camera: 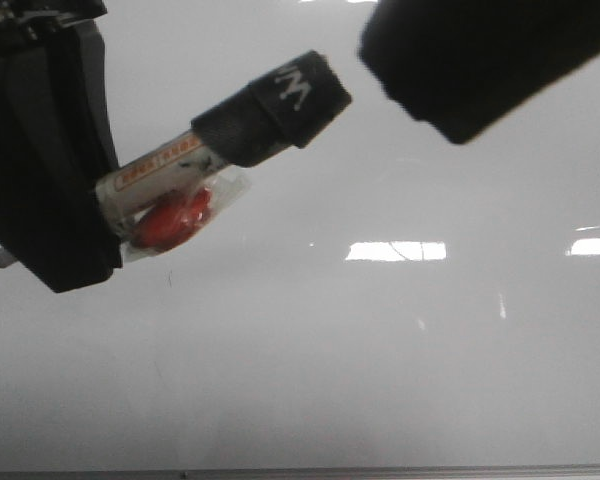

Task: Write number 8 on whiteboard

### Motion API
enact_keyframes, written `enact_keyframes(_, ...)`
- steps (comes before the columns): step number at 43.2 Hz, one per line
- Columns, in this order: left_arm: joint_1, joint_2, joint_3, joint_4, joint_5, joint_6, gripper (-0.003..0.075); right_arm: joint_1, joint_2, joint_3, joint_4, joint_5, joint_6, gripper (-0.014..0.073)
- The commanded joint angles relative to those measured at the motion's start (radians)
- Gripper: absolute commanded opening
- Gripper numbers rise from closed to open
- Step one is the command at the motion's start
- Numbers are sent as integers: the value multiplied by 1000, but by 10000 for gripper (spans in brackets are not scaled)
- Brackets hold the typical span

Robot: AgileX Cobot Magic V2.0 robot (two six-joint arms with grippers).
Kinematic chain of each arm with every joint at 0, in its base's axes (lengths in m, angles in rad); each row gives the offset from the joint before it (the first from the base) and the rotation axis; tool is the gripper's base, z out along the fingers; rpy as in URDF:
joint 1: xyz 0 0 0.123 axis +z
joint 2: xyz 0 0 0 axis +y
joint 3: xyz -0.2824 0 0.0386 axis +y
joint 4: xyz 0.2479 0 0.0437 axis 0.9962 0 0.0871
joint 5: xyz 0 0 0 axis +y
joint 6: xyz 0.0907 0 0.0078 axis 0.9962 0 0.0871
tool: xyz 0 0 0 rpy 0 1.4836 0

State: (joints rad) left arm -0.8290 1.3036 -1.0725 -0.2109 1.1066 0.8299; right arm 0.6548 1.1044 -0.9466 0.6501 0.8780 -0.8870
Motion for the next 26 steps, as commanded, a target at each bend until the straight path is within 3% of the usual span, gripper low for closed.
enact_keyframes(1, -5, -22, -34, -20, -16, 0, -13, 33, 58, -85, 45, -35, -13, 519)
enact_keyframes(17, -5, -22, -34, -20, -16, 0, -13, 88, 241, -211, 43, 49, 0, 510)
enact_keyframes(26, -5, -22, -34, -20, -16, 0, -13, 88, 265, -221, 38, 71, 0, 349)
